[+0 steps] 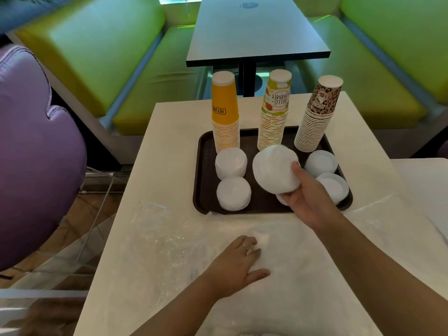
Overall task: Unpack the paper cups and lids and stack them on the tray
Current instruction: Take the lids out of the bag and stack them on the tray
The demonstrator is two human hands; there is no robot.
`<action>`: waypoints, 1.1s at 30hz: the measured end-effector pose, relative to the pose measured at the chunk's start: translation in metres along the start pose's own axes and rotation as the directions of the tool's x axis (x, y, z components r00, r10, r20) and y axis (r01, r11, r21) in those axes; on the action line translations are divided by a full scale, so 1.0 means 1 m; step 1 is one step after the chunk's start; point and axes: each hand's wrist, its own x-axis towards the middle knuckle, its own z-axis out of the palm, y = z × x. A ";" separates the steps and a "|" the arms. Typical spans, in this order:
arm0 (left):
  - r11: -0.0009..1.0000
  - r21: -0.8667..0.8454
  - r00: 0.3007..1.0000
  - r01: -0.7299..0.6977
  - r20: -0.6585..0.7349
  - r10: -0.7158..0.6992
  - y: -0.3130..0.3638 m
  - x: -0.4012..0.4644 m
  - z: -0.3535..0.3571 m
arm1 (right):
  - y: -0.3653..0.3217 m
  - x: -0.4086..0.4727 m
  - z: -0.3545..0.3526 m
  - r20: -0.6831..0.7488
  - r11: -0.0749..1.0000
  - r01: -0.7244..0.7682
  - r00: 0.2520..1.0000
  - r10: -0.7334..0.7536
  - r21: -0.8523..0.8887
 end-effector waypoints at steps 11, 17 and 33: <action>0.649 -0.760 0.591 -0.027 -0.536 -0.603 -0.009 0.032 -0.048 | 0.039 0.047 0.033 -0.092 0.914 -0.067 0.995 0.032 -0.401; 0.346 -0.914 0.603 0.212 -0.157 -0.782 -0.044 0.078 -0.072 | 0.065 0.065 0.041 -0.122 0.775 -0.066 0.992 -0.014 -0.629; 0.271 -0.948 0.580 0.169 -0.126 -0.805 -0.045 0.095 -0.065 | 0.089 0.077 0.035 -0.042 0.658 0.007 0.997 -0.059 -0.753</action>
